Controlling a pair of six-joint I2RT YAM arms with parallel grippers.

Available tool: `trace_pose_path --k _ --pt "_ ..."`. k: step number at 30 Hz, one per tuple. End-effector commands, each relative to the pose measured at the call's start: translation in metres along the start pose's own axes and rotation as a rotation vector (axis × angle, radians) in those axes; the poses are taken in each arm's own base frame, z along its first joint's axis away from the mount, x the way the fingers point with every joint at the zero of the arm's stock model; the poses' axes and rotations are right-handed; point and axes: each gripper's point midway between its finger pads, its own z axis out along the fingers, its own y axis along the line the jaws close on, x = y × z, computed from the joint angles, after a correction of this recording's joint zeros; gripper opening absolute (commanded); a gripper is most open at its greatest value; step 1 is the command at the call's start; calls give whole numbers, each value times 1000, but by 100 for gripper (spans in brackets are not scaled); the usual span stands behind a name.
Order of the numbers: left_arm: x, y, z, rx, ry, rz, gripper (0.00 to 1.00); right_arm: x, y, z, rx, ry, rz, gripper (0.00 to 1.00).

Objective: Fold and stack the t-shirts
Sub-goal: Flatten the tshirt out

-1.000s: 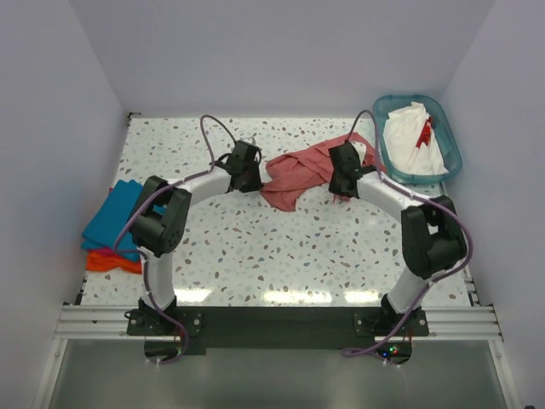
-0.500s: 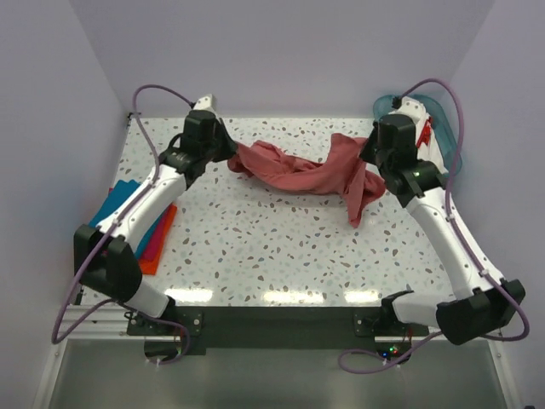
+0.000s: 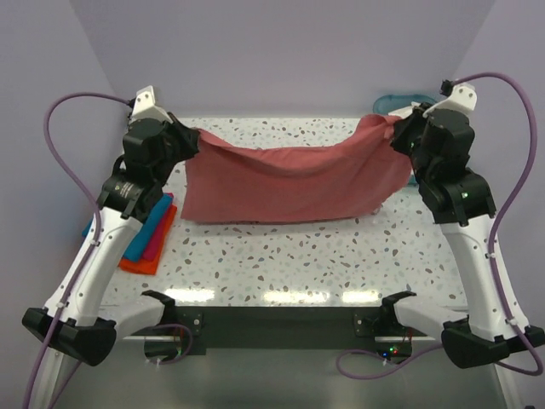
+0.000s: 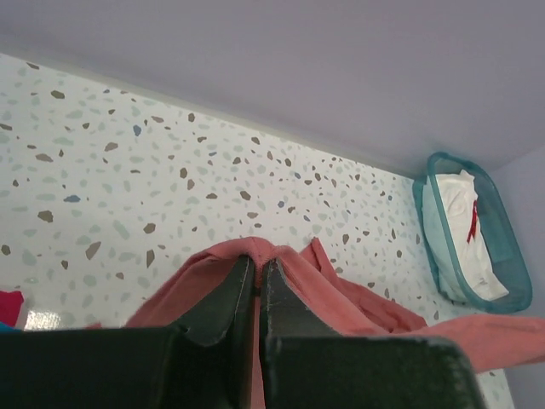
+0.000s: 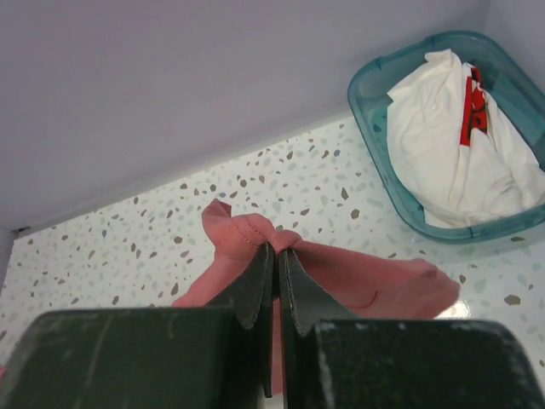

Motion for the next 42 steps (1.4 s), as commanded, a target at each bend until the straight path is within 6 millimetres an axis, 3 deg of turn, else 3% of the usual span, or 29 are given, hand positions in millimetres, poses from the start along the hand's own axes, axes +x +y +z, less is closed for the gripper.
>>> trace_pose_path --k 1,4,5,6,7,8,9,11,12,14,15,18,21,23,24,27,28,29,30,31,32,33,34,36,37,38,40,41,42 --pt "-23 6 15 -49 -55 18 0 -23 24 21 -69 -44 -25 0" --pt "-16 14 69 -69 -43 10 0 -24 59 69 -186 -49 -45 0" --pt "-27 7 83 -27 -93 -4 0 -22 65 87 -221 -36 -44 0" --pt "-42 11 94 -24 -131 -4 0 -47 79 95 -272 -99 -25 0" --pt "-35 18 122 -40 -116 -2 0 -28 85 133 -276 -48 -30 0" --pt "-45 12 136 -7 -137 -4 0 -65 101 134 -338 -121 -18 0" --pt "-81 3 141 24 -204 -2 0 -74 107 142 -349 -140 -26 0" --pt "-86 -5 175 75 -190 14 0 -70 116 182 -339 -134 -61 0" --pt "-130 -27 167 136 -279 32 0 -112 127 169 -362 -225 -56 0" --pt "-143 -42 182 190 -288 77 0 -148 135 163 -374 -328 -55 0" --pt "-183 -65 164 242 -378 86 0 -162 134 158 -369 -371 -47 0" --pt "-214 -77 154 277 -449 109 0 -200 132 128 -382 -506 -19 0" --pt "-224 -72 138 283 -486 116 0 -219 124 96 -375 -581 -21 0" --pt "-234 -72 115 289 -529 117 0 -210 118 97 -355 -565 -31 0" --pt "-215 -61 126 264 -482 116 0 -218 115 79 -360 -586 -26 0" --pt "-184 -46 128 236 -405 109 0 -182 105 93 -337 -496 -45 0" --pt "-188 -48 113 248 -434 105 0 -181 102 80 -341 -492 -34 0" --pt "-183 -45 109 248 -434 94 0 -145 93 98 -319 -411 -41 0" --pt "-150 -27 120 213 -368 85 0 -129 87 101 -311 -382 -39 0" --pt "-151 -27 100 220 -388 79 0 -130 82 78 -324 -396 -8 0" --pt "-141 -20 97 204 -379 63 0 -85 68 94 -293 -306 -9 0" --pt "-105 1 105 158 -307 53 0 -70 60 89 -285 -283 -3 0" --pt "-103 4 86 155 -317 42 0 -54 53 86 -276 -256 15 0" --pt "-50 36 84 76 -222 6 0 -3 29 71 -247 -167 28 0" --pt "-48 38 64 78 -237 -12 0 14 21 66 -234 -132 55 0" --pt "-5 63 63 10 -153 -59 0 47 5 52 -216 -74 67 0" --pt "14 76 37 -13 -147 -109 0 79 -8 37 -208 -9 121 0" --pt "57 100 32 -82 -61 -155 0 110 -23 24 -180 59 122 0" --pt "71 106 24 -97 -38 -169 0 123 -29 16 -176 87 127 0"
